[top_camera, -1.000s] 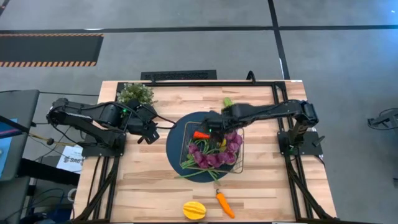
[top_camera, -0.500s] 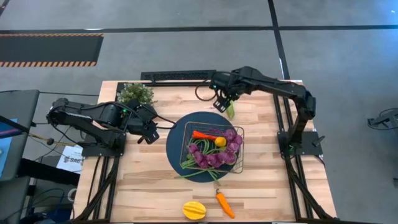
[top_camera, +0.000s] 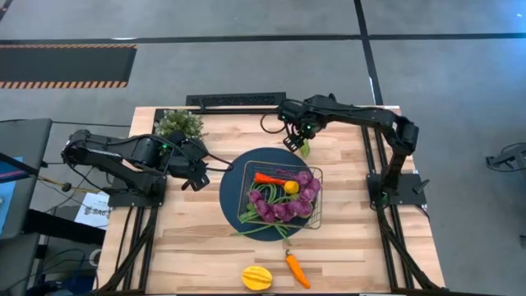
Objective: Build produce basket
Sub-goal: Put the green cucumber into the gold wire basket
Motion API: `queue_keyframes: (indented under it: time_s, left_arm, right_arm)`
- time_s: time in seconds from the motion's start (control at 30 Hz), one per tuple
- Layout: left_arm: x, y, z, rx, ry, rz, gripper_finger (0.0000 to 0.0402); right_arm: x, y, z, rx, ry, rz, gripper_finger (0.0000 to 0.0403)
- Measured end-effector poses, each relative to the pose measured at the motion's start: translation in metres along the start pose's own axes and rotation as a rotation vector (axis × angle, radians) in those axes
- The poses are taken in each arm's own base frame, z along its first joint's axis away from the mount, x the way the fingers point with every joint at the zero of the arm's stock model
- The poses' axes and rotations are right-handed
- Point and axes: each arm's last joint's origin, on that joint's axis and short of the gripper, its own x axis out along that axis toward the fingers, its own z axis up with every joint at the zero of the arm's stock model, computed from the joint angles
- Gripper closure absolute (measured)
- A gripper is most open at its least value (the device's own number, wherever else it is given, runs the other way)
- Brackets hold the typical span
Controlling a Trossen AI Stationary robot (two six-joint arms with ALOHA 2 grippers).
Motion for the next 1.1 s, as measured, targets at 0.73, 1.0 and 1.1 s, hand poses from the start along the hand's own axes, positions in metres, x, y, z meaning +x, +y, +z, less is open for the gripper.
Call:
queue_keyframes:
  time_s: [0.73,1.0,1.1]
  left_arm:
    - [0.000,0.000,0.000,0.007,0.002,-0.003,0.0187]
    - [0.000,0.000,0.000,0.008,0.002,-0.003,0.0187]
    - [0.000,0.000,0.000,0.008,0.002,-0.003,0.0187]
  right_arm:
    - [0.081,-0.032,-0.003,0.214,-0.030,0.095,0.0122]
    - [0.095,-0.035,-0.003,0.242,-0.076,0.128,0.0122]
    - [0.097,-0.036,-0.006,0.243,-0.070,0.125,0.0122]
